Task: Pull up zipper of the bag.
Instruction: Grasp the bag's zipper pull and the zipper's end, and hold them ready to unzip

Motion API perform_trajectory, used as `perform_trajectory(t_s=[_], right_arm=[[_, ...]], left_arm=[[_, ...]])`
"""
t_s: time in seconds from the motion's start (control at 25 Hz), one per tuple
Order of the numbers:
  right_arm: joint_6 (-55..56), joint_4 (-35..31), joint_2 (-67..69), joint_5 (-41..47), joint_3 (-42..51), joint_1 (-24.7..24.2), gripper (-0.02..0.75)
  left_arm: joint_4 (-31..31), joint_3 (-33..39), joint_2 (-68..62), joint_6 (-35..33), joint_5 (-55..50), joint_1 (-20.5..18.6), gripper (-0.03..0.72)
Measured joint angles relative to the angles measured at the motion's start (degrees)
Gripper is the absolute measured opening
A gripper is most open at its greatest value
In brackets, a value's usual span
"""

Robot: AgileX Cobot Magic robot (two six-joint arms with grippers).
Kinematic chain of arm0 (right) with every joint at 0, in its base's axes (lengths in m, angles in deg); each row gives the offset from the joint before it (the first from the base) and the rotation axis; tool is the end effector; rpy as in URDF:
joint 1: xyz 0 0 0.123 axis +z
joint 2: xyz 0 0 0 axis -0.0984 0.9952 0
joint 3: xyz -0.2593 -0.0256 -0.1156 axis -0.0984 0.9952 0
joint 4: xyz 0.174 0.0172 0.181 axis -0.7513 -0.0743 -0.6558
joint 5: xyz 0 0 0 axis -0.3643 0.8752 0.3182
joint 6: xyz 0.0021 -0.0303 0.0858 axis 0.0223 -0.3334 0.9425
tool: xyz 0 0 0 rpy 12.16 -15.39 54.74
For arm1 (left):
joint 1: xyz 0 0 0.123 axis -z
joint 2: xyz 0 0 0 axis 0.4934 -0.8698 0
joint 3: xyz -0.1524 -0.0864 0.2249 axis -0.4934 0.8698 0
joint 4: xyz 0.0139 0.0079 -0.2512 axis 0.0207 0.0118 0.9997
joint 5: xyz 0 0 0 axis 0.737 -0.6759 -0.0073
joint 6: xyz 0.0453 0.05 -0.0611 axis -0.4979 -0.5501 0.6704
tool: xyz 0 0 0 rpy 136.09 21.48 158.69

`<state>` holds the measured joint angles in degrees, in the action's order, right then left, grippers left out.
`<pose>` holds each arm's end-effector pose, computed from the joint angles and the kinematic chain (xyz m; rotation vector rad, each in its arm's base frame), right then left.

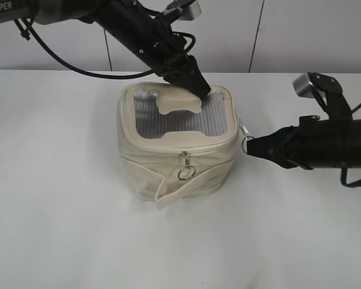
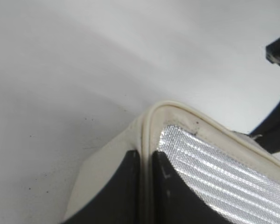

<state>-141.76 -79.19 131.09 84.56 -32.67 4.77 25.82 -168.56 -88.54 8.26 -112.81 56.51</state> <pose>0.2757 0.0986 0.1374 -0.4715 2.3398 0.7355 0.4188 -0.2762 0.2104 1.3719 2.2114 -0.8928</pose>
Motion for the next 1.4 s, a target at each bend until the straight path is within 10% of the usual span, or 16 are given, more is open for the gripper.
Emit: perform_trajectory(t_s=[0.32,0.68,0.92,1.12,1.4], right_arm=[[5.2,1.9,-11.0,4.4,11.1,1.6,0.009],[12.2,-3.4,-4.1,-3.9,1.2,23.2,0.013],[20.9,-0.7,-0.2,-6.6,-2.8,26.2,0.041],[38.6,18.5,-5.5,-1.2,-2.8,22.4,0.385],[77.5,60.1,-22.8,5.9,-2.7,18.2,0.51]], left_arm=[[-0.2,0.0,0.2,4.9,0.9,0.7,0.05],[-1.6,0.0,0.4,9.1,1.8,1.5,0.05],[-1.6,0.0,0.5,9.5,1.1,1.5,0.09],[-0.8,0.0,2.4,12.0,1.7,1.5,0.304],[-3.3,1.7,11.0,17.8,-2.6,1.1,0.202]])
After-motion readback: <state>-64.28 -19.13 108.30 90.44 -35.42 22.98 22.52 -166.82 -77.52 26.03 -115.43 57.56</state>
